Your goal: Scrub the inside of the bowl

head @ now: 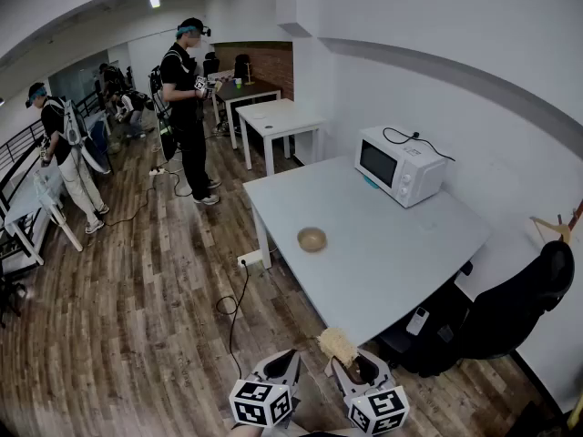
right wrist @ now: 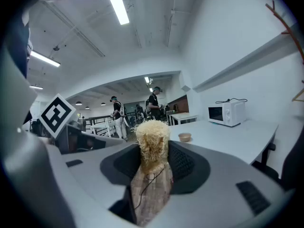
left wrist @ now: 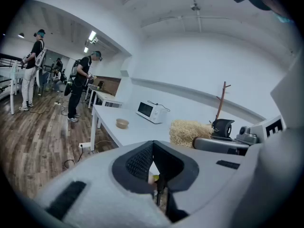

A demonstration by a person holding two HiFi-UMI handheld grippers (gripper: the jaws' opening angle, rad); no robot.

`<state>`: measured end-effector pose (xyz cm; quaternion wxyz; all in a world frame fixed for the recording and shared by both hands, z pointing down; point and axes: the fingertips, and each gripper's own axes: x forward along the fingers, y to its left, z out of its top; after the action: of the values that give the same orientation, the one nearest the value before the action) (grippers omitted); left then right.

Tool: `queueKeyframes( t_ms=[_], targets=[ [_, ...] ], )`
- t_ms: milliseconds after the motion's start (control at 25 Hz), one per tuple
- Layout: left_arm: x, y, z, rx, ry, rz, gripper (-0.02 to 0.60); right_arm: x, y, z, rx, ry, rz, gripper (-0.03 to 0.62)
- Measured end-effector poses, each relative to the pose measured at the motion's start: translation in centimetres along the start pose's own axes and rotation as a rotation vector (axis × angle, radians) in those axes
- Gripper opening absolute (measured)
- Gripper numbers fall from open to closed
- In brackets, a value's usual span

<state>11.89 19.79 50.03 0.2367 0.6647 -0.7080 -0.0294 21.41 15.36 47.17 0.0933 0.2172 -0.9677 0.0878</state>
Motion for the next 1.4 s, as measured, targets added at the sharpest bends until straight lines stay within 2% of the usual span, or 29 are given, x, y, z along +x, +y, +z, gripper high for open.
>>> queueKeyframes(
  t_ms=[520,960,1200,1400],
  targets=[
    [-0.6,-2.6,-1.0,0.0,-0.01,0.035,0.018,-3.0,-1.3,0.0,-0.032,-0.008,0.019,0.172],
    [-1.7,-4.3,-2.4,-0.013,-0.015,0.045,0.018,-5.0,-1.0,-1.1,0.019,-0.013,0.058,0.172],
    [-1.4,-3.4,-3.1,-0.037,-0.009,0.05,0.018,-3.9,-0.3,-1.5,0.027,-0.001,0.087,0.173],
    [-0.5,-0.7,-1.8,-0.037,-0.008,0.049,0.018,-0.7,0.3,-0.8,0.032,0.001,0.094,0.173]
  ],
)
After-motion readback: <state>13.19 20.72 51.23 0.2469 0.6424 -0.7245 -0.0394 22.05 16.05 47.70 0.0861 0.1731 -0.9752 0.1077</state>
